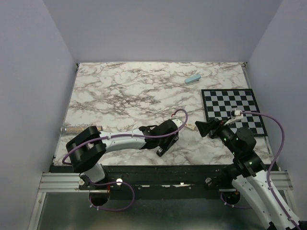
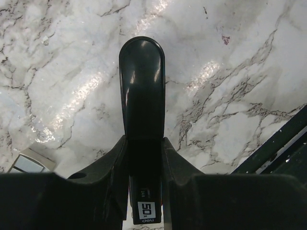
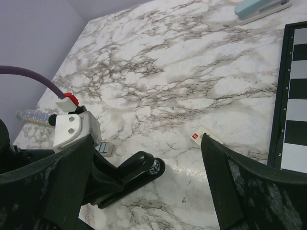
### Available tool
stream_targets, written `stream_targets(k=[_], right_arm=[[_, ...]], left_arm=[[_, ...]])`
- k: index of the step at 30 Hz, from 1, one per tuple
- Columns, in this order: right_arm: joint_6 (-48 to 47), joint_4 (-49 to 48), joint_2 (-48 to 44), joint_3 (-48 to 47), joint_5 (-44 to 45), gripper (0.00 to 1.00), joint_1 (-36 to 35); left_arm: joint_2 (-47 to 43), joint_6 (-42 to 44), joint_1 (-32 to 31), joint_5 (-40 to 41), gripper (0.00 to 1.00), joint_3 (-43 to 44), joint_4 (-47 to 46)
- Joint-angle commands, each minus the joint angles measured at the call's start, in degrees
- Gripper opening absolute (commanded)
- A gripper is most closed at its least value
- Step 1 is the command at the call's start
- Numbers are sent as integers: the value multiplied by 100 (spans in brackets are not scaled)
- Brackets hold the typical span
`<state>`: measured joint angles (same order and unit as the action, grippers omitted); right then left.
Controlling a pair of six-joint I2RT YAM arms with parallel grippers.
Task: Load the staples into the stapler
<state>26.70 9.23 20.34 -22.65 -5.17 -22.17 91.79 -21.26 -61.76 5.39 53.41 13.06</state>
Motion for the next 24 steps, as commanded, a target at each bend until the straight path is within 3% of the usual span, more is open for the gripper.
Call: stream_targets(k=[1, 2, 3, 8, 9, 14, 24], right_arm=[[-68, 254, -232, 156, 165, 100, -15], [-86, 246, -276, 156, 139, 100, -15], [-86, 245, -354, 147, 148, 100, -15], [-217, 245, -565, 121, 182, 100, -15], [-244, 245, -618, 121, 209, 100, -6], [-375, 185, -1145, 217, 297, 100, -15], [-411, 289, -1735, 402, 34, 100, -15]], left_arm=[[-161, -45, -196, 103, 25, -234, -163], [-196, -28, -214, 120, 29, -243, -155], [-222, -19, -223, 138, 42, -217, -146], [-293, 130, -232, 296, 71, 2, -32], [-284, 148, -232, 331, 81, 29, -23], [-101, 201, -232, 358, 88, 310, 21], [972, 192, -91, 551, 84, 1645, 768]])
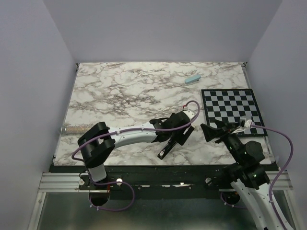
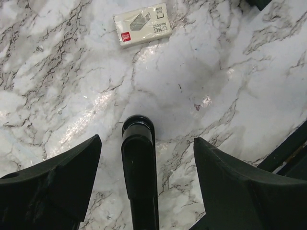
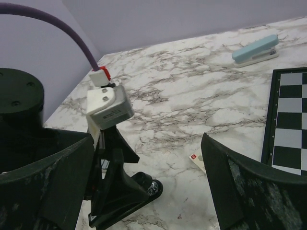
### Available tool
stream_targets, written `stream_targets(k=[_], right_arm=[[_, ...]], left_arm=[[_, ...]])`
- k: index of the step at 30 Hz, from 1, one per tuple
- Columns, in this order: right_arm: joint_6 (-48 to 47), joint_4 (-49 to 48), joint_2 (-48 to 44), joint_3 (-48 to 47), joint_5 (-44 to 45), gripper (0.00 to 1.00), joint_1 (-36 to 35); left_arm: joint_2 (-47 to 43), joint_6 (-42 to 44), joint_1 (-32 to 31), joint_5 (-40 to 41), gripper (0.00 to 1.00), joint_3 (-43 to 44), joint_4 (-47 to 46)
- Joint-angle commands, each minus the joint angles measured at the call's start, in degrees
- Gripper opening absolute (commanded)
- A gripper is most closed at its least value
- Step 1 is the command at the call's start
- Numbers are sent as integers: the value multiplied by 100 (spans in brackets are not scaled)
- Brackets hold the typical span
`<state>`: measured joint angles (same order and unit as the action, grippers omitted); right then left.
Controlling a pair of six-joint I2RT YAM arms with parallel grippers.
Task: Load the staples into the stapler
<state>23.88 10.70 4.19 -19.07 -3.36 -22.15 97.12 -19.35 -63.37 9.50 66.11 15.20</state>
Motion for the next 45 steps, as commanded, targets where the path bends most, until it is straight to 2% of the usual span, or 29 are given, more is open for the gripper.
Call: stream_targets(k=[1, 17, 20, 21, 23, 24, 25, 35, 38, 45], right_arm=[[-138, 178, -111, 44, -130, 100, -17], [-199, 257, 21, 70, -25, 100, -17], [-173, 248, 82, 96, -51, 100, -17], [-164, 248, 178, 88, -51, 100, -9], [-156, 266, 267, 53, -121, 100, -17], [-138, 249, 337, 44, -148, 100, -17], [-120, 257, 450, 35, -191, 100, -17], [-24, 240, 1585, -290, -1078, 97, -17], [3, 152, 1988, -378, -1360, 95, -17], [398, -480, 2719, -352, -2239, 88, -17]], left_arm=[[474, -16, 80, 114, 83, 411, 615], [887, -7, 97, -9, 55, 772, 1011], [879, 11, 97, -62, 43, 799, 1011], [853, 37, 97, -79, 33, 764, 1002], [695, 72, 97, -167, 19, 676, 924], [607, 107, 97, -185, 5, 536, 880], [502, 107, 97, -194, 0, 465, 801], [-1474, -59, 150, 149, 0, -581, 54], [-1905, -130, 150, -9, 0, -853, -438], [-2338, -253, 141, -97, 0, -1117, -1054]])
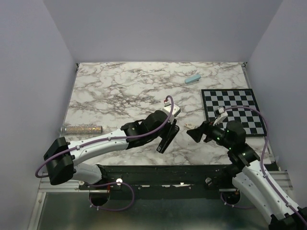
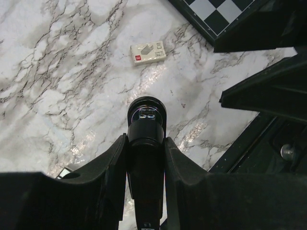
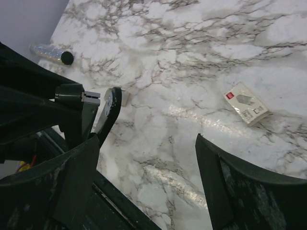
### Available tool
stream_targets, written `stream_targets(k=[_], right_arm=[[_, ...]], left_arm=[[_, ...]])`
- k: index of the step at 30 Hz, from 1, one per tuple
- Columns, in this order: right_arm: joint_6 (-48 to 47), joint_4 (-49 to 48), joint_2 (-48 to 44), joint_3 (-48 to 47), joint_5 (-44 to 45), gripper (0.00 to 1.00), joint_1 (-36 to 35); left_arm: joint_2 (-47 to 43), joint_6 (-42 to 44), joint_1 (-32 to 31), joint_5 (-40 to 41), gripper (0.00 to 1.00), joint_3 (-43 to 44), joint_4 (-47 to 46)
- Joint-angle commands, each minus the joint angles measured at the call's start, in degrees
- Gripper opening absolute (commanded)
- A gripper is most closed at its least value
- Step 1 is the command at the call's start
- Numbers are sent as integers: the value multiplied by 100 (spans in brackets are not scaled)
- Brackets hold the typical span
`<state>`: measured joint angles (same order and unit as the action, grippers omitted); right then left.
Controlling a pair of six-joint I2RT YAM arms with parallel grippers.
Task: Load the staples into the stapler
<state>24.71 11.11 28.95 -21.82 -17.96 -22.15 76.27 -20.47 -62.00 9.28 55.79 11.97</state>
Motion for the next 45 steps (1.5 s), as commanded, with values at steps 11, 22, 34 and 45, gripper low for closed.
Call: stream_targets(k=[11, 22, 34, 45], right_arm=[[1053, -1770, 1025, 292, -1246, 75, -17], [1545, -2500, 1473, 565, -1369, 58, -17], [2046, -3071, 1798, 758, -1535, 49, -17], [2345, -3361, 2176, 689, -1886, 35, -35]], left_arm=[[-376, -150, -32, -462, 0, -138, -1170], [-350, 17, -146, -664, 0, -95, -1329], [-121, 324, -357, -725, 0, 151, -1346], [-147, 430, -410, -551, 0, 195, -1425]])
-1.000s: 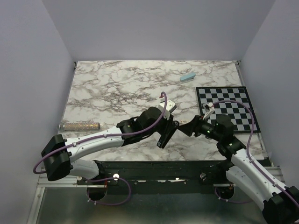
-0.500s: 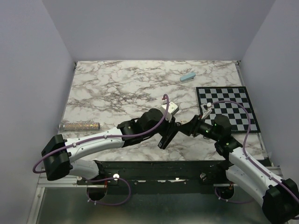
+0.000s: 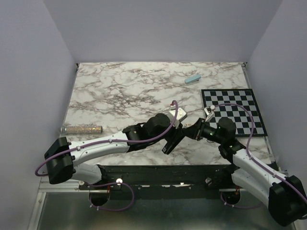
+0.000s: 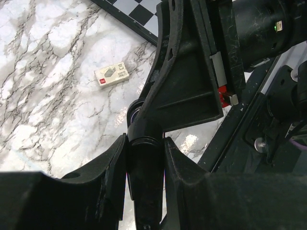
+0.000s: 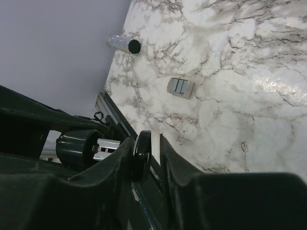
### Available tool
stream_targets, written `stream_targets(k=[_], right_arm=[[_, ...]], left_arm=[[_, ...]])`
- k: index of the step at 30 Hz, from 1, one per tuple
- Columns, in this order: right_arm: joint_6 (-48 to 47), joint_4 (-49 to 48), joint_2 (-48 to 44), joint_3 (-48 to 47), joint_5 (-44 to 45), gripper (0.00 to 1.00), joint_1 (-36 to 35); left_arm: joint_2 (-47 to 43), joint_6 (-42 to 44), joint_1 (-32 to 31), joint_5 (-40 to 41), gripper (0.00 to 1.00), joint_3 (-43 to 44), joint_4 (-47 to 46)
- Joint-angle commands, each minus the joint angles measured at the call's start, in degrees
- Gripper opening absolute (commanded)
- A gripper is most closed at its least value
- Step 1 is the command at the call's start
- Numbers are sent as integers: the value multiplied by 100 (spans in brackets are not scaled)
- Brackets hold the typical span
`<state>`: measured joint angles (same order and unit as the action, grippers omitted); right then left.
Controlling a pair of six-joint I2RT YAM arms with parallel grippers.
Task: Load the staples into the stapler
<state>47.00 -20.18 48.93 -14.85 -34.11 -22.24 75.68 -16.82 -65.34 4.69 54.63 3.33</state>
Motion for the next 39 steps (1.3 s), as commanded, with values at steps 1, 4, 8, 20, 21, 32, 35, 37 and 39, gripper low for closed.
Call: stream_targets(k=[1, 4, 8, 20, 21, 32, 35, 37, 39], right_arm=[[107, -232, 213, -35, -307, 31, -26], [134, -232, 284, -105, -369, 13, -26], [318, -301, 258, -97, -193, 1, -35], [635, -319, -305, -334, 194, 1, 342], [678, -311, -322, -386, 159, 1, 378], [1434, -863, -568, -747, -140, 1, 1124], [1697, -1118, -604, -835, -245, 1, 1292], [1978, -1346, -595, -861, -280, 1, 1327], [2320, -1785, -551, -827, -281, 1, 1354]], left_arm=[[-88, 91, -75, -56, 0, 337, -527], [-194, 144, -75, 163, 0, 320, -500], [-579, 135, -40, 541, 0, 110, -544], [-2626, -401, 513, 1648, 0, -1454, -615], [-2768, -453, 548, 1806, 0, -1560, -615], [-4542, -1594, 663, 2949, 0, -3098, -456], [-4982, -1929, 663, 3212, 0, -3607, -544], [-5133, -2211, 663, 3266, 0, -3897, -579], [-5239, -2395, 672, 3284, 0, -4065, -693]])
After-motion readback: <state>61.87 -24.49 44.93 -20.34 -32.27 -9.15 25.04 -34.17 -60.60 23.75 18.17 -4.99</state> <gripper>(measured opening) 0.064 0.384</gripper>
